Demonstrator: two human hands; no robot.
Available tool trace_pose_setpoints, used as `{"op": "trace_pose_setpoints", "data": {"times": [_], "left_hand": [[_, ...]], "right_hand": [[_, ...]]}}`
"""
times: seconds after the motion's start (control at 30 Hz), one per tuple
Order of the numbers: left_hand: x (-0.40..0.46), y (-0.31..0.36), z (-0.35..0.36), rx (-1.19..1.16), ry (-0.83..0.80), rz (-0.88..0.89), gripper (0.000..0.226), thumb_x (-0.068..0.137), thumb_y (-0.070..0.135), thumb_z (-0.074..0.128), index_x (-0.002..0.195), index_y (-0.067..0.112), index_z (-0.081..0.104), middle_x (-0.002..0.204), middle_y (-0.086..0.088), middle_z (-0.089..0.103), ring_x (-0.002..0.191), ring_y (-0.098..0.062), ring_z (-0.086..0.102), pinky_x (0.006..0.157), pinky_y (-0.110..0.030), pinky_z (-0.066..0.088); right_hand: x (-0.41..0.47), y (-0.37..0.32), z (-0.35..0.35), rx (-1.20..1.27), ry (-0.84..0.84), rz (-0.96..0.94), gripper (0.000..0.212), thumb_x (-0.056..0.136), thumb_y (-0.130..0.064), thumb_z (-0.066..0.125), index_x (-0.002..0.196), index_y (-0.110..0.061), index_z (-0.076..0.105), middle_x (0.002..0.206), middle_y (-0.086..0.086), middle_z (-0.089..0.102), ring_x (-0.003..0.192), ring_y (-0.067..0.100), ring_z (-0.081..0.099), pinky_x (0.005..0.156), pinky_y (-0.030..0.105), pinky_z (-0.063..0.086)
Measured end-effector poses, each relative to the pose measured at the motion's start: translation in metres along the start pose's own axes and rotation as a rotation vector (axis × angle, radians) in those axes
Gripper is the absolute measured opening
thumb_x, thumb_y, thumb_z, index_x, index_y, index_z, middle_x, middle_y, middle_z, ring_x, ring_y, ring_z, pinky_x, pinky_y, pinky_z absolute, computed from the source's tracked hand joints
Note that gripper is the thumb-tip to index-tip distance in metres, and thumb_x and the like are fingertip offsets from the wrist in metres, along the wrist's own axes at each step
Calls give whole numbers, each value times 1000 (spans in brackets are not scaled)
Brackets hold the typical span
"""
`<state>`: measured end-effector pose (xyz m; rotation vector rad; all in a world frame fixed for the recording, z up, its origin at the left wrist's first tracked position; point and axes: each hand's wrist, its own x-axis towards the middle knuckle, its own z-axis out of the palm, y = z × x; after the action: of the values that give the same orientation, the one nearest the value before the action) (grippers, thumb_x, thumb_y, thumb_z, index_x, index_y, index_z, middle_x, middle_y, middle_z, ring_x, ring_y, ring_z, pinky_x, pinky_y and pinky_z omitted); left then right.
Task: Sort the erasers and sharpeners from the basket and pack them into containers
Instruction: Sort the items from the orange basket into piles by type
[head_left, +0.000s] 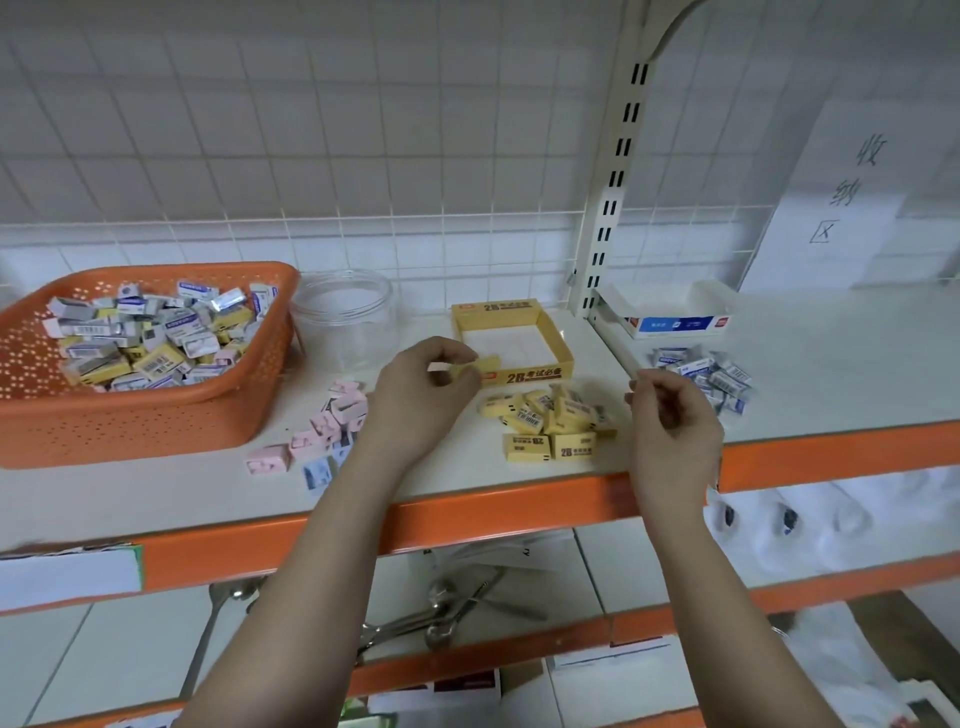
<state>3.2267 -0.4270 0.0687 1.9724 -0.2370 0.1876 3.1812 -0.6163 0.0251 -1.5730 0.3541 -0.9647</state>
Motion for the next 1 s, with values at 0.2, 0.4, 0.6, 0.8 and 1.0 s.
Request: {"op": "trace_pose_setpoints", "data": {"times": [0.2,0.4,0.6,0.8,1.0], "left_hand": [[17,4,40,78,-202,72,12,81,8,63,89,17,65,89,9,64,70,-5,60,57,-5,40],[30,5,43,191,-242,115,16,88,12,58,101,18,66,101,7,61,91,-4,56,67,-7,41],[36,16,-24,272,-187,228,14,89,14,56,90,24,66,92,9,64,73,6,56,60,0,39],[38,-3,-139,432,-109,289,18,90,17,54,99,24,68,91,10,64,82,-4,58,65,-4,36],[38,-54,-254,576,-87,240,15,88,16,58,93,27,67,82,8,63,78,-8,59,63,-10,35]], "right_hand": [[-11,-1,-28,-118,-29,-47,20,91,-3,52,95,-19,64,84,-10,65,74,-5,58,66,5,41],[-19,-9,-31,-137,-86,-37,33,90,-3,51,87,-34,61,79,0,67,74,15,62,62,9,43],[-32,-36,0,-94,-119,-61,32,88,-2,51,83,-31,63,77,11,66,71,26,61,60,13,44],[-56,-72,87,-89,-252,-144,33,88,-4,53,79,-35,63,71,2,66,64,19,59,61,24,47],[-98,-108,207,-178,-472,-216,22,87,-6,53,85,-24,66,70,10,66,66,20,62,65,29,50]]}}
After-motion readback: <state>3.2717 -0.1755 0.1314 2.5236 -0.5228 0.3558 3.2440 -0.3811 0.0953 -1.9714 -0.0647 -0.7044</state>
